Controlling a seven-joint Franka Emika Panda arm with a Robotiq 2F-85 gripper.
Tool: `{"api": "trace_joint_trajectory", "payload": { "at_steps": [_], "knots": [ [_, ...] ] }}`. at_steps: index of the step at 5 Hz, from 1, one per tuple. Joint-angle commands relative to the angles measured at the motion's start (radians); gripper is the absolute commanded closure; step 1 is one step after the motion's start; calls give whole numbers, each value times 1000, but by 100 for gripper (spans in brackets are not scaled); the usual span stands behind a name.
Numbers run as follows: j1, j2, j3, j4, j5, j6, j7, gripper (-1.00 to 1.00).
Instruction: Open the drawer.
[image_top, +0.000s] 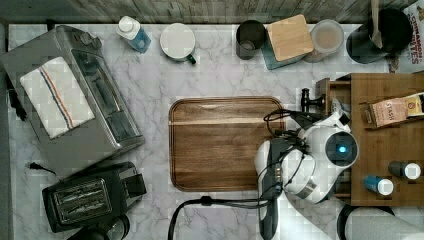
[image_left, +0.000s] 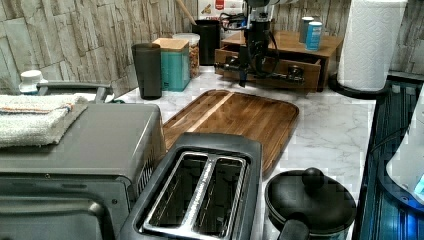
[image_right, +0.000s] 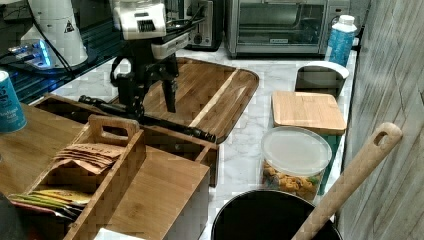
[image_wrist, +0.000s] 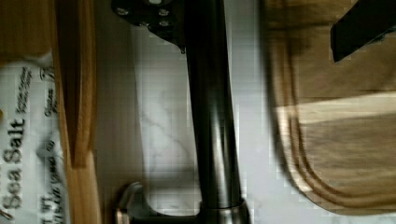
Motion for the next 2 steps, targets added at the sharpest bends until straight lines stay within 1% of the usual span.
{"api": "trace_joint_trajectory", "payload": {
  "at_steps": [1,2],
  "knots": [
    [273,-111,149,-74,-203,-25,293,-100],
    [282,-112,162,-79,-204,-13,294,-100]
  ]
}}
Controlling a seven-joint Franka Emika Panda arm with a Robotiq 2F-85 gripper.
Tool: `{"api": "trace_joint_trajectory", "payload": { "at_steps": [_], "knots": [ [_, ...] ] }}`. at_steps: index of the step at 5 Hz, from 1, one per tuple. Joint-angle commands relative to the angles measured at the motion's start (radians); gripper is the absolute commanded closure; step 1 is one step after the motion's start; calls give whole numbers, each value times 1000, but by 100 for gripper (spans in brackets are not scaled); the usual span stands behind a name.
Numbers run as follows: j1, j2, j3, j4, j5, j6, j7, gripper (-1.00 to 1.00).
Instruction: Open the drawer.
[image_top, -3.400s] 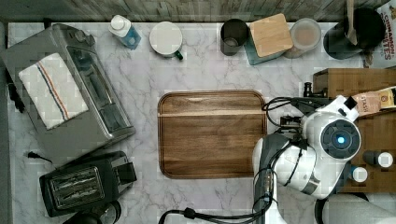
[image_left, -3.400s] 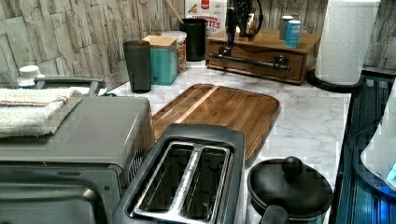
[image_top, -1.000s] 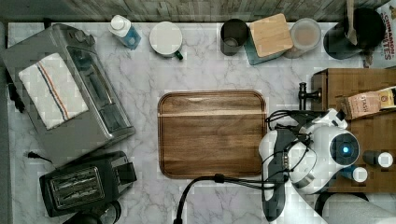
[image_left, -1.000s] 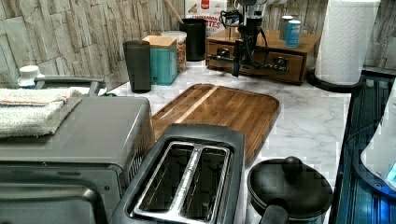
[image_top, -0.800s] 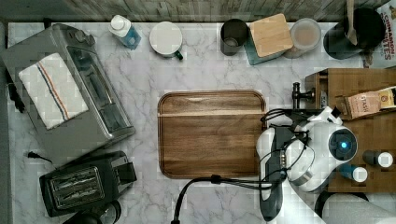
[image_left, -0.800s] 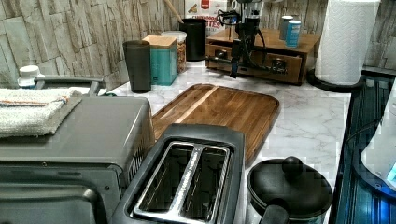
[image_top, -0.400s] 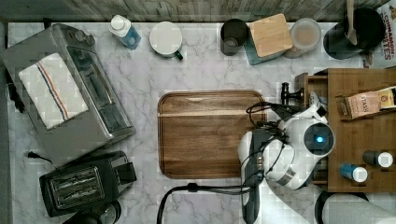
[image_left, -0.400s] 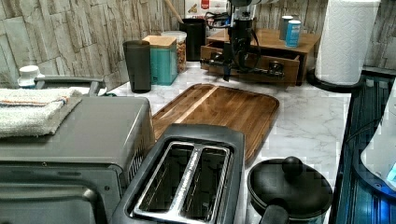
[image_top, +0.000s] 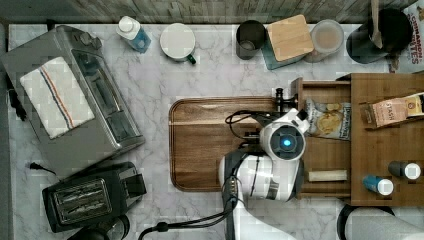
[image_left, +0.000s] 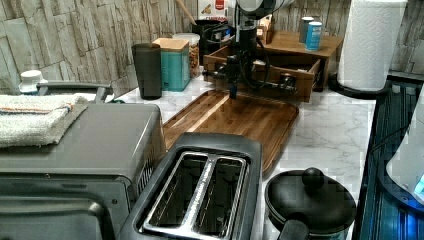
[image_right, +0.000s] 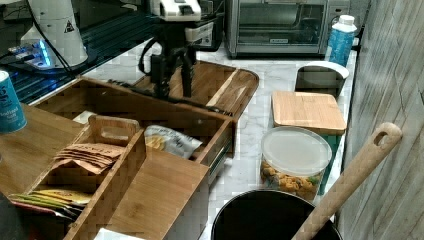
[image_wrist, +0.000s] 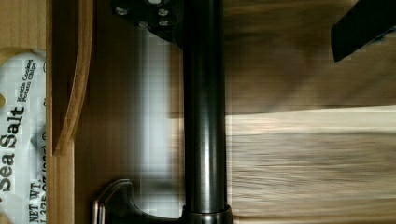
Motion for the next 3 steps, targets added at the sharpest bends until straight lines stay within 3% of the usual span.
{"api": "trace_joint_trajectory", "payload": {
  "at_steps": [1,3],
  "knots": [
    [134,-80,139,-6,51,-17,3,-100],
    [126,-80,147,-5,49,-17,4,-100]
  ]
}}
